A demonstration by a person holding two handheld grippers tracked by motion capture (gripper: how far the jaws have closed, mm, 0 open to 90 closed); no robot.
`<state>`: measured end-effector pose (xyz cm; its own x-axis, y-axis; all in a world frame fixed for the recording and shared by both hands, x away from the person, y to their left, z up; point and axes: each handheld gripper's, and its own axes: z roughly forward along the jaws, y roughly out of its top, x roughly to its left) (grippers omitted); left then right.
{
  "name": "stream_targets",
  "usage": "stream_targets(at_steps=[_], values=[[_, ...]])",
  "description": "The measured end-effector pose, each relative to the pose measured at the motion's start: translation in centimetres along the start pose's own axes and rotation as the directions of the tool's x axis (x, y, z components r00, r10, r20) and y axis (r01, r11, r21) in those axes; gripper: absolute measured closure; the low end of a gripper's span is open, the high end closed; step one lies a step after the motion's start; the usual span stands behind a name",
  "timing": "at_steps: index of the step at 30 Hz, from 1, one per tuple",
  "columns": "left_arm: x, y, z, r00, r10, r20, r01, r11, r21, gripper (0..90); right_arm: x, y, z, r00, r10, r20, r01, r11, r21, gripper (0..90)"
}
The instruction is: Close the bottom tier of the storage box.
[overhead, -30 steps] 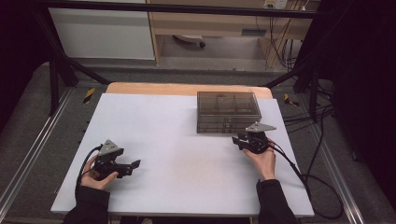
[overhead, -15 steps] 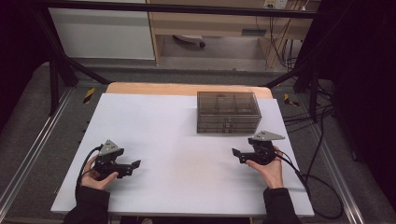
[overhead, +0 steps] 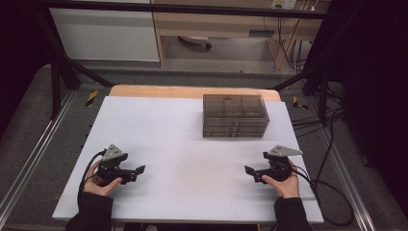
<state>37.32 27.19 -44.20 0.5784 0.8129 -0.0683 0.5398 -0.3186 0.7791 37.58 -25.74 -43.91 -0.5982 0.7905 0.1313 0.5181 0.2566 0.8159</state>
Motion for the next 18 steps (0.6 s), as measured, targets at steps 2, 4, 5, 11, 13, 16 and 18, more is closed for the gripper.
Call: stream_targets(at_steps=[2, 4, 5, 11, 13, 16, 18], values=[[0.0, 0.0, 0.0, 1.0, 0.001, -0.001, -0.001, 1.0, 0.002, 11.3, -0.2, -0.4, -0.3, 1.0, -0.004, 0.004, 0.004, 1.0, 0.002, 0.6], [-0.1, 0.0, 0.0, 1.0, 0.004, -0.001, -0.004, 1.0, 0.003, 11.3, -0.4, -0.8, -0.5, 1.0, 0.009, 0.0, -0.009, 1.0, 0.0, 0.6], [-0.1, 0.0, 0.0, 1.0, 0.005, 0.0, -0.005, 1.0, 0.003, 11.3, -0.5, -1.0, -0.6, 1.0, 0.01, -0.001, -0.01, 1.0, 0.004, 0.5], [-0.1, 0.0, 0.0, 1.0, 0.007, 0.003, -0.007, 1.0, 0.002, 11.3, -0.7, -1.7, -0.6, 1.0, 0.008, 0.004, -0.008, 1.0, 0.015, 0.5], [-0.2, 0.0, 0.0, 1.0, 0.007, 0.004, -0.007, 1.0, 0.003, 11.3, -0.8, -1.9, -0.7, 1.0, 0.004, 0.006, -0.004, 1.0, 0.017, 0.5], [-0.2, 0.0, 0.0, 1.0, 0.008, 0.005, -0.008, 1.0, 0.003, 11.2, -0.9, -2.0, -0.7, 1.0, -0.001, 0.002, 0.001, 1.0, 0.019, 0.5], [-0.2, 0.0, 0.0, 1.0, 0.009, 0.005, -0.009, 1.0, 0.002, 11.2, -0.9, -2.0, -0.8, 1.0, 0.004, 0.001, -0.004, 1.0, 0.013, 0.5]])
